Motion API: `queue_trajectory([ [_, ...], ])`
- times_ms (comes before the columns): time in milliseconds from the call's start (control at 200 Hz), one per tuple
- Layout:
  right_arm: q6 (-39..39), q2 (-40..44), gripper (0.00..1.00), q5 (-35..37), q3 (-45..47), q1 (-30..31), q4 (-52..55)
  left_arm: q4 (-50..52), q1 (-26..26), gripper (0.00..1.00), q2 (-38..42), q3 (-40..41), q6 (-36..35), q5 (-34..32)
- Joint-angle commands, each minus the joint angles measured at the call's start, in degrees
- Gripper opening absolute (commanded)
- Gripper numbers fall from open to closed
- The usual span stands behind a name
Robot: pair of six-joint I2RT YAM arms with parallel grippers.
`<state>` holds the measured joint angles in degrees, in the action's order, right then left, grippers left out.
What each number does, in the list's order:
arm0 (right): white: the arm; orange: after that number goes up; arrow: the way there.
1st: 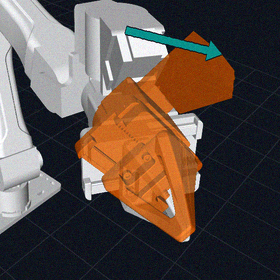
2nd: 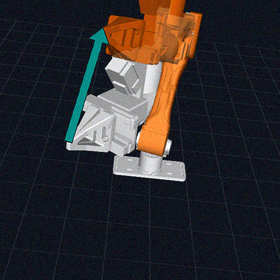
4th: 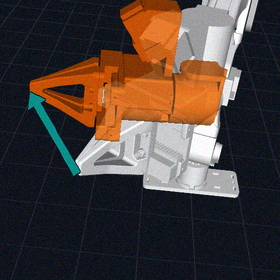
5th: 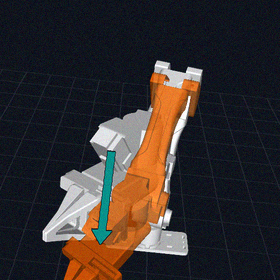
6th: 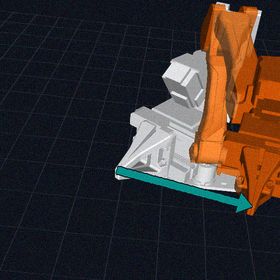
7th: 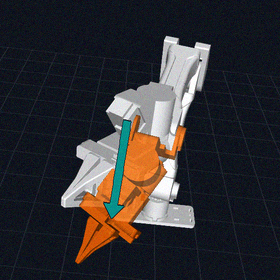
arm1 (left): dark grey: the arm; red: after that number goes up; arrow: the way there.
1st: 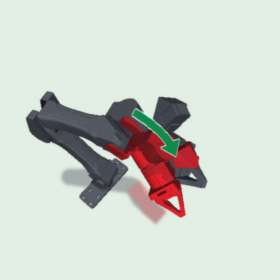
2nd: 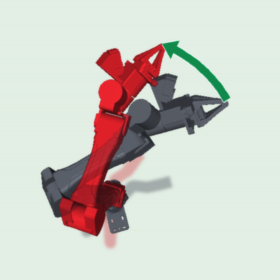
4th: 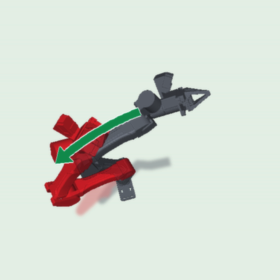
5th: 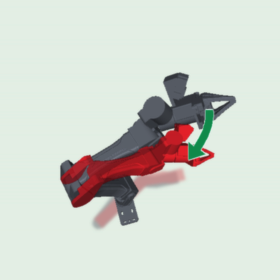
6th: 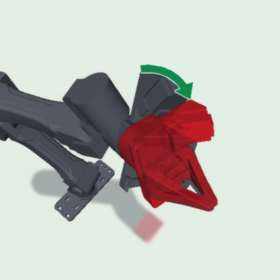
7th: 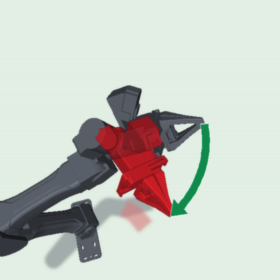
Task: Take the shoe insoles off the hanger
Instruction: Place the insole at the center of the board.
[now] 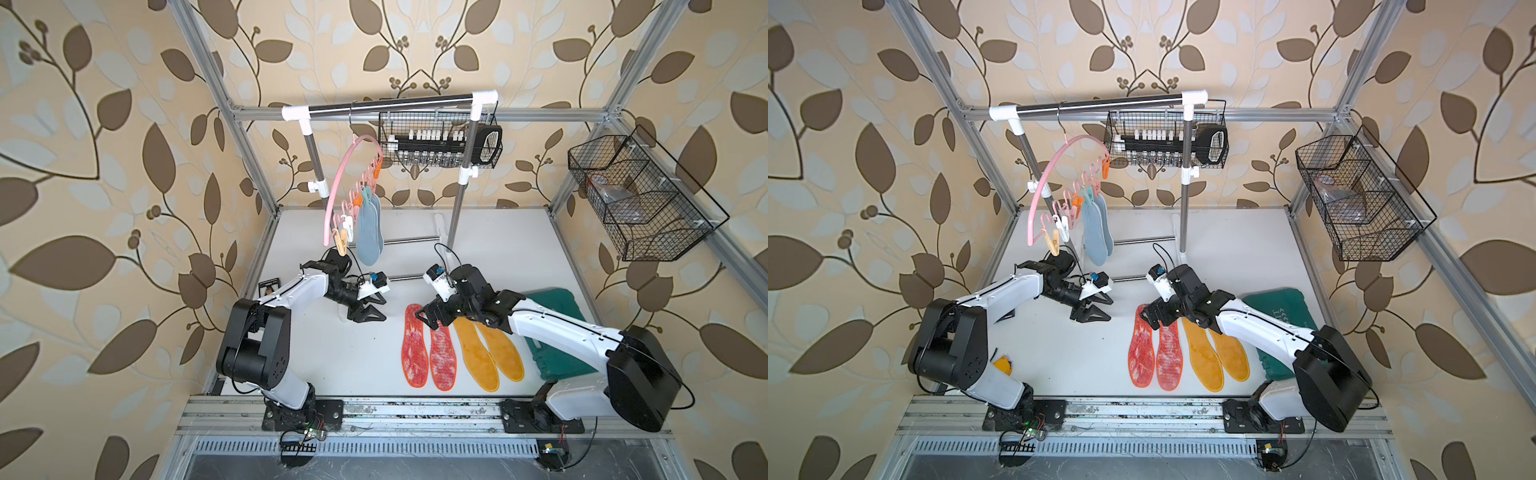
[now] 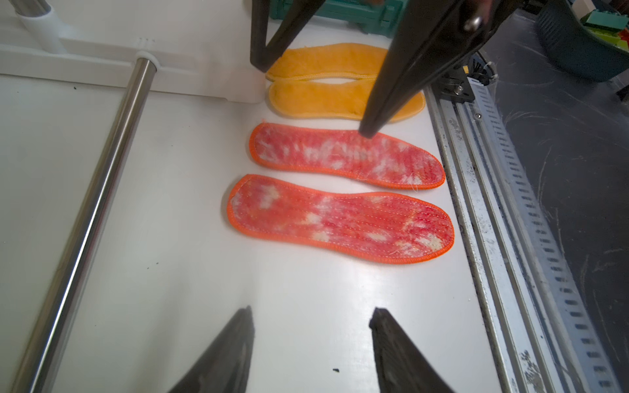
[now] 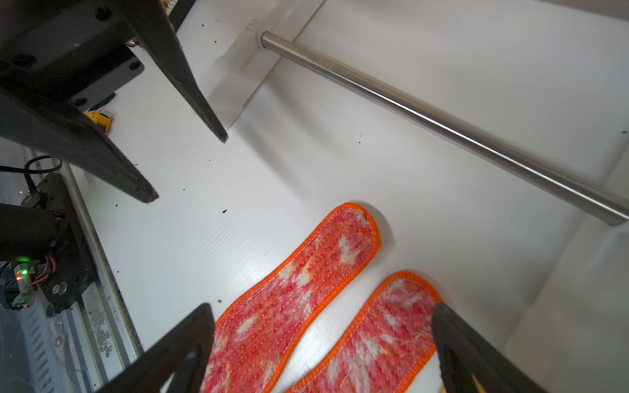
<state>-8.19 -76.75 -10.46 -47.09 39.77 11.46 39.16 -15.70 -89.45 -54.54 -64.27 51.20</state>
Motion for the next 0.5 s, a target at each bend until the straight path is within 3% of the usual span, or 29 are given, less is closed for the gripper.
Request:
queue_trajectory([
  [0,2.2,5.3,0.98,3.0,2.7,0.4,0.7,0.8,0.5,0.58,2.3,1.0,1.0,0.4],
  [350,8.9,21.0,0.98,16.0,8.9,0.3,-3.9,2.9,0.6,0.58,6.4,4.7,4.3,-9.9],
  [495,7.9,25.1,0.98,21.7,14.8,0.2,-12.7,3.0,0.9,0.58,11.3,7.2,7.3,-17.7],
])
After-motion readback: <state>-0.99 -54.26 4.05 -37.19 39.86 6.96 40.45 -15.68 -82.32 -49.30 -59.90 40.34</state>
